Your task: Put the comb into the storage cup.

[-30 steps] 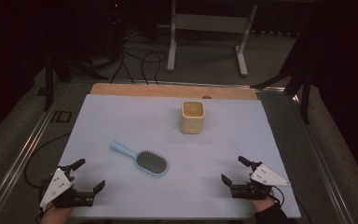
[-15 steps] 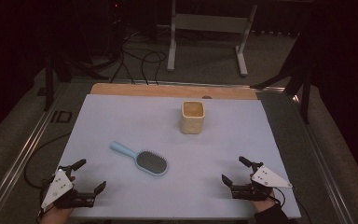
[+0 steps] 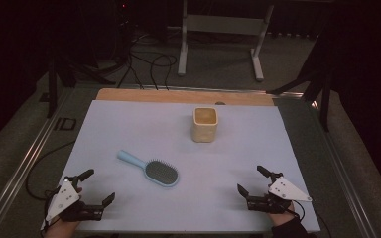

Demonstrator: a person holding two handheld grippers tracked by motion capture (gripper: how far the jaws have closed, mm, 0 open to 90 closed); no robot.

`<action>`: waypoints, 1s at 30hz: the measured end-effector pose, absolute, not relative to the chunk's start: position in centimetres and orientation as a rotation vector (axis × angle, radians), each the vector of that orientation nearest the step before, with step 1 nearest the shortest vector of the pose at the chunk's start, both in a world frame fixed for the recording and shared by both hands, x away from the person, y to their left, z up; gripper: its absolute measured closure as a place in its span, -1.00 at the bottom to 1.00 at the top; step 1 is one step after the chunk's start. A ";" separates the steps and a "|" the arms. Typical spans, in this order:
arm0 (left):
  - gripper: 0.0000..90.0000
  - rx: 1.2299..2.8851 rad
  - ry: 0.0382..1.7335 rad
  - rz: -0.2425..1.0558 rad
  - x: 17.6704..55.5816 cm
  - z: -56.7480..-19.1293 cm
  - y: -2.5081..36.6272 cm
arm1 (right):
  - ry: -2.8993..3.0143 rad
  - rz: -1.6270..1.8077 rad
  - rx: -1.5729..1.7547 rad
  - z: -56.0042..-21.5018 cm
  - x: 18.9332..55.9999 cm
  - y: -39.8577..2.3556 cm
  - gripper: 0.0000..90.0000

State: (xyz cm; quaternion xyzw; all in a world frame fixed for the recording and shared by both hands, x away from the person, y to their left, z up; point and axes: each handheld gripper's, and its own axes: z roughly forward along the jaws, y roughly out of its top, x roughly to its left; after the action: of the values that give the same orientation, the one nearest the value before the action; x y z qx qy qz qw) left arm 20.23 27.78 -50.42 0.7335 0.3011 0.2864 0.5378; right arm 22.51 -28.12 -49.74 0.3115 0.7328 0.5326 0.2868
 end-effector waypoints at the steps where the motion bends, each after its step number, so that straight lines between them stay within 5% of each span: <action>1: -1.00 1.744 0.718 0.687 20.2 -50.3 27.8 | 1.960 1.420 0.832 -49.8 22.5 -28.1 -0.82; 30: -1.00 1.799 0.662 0.725 21.7 -45.3 28.7 | 1.959 1.429 0.816 -49.5 22.3 -28.0 -0.82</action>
State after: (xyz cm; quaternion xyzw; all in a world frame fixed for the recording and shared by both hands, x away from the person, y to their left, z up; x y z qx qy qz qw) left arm 21.74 28.71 -45.25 0.7502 0.2762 0.3024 0.5190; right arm 22.25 -27.98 -49.49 0.3055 0.7334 0.5351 0.2873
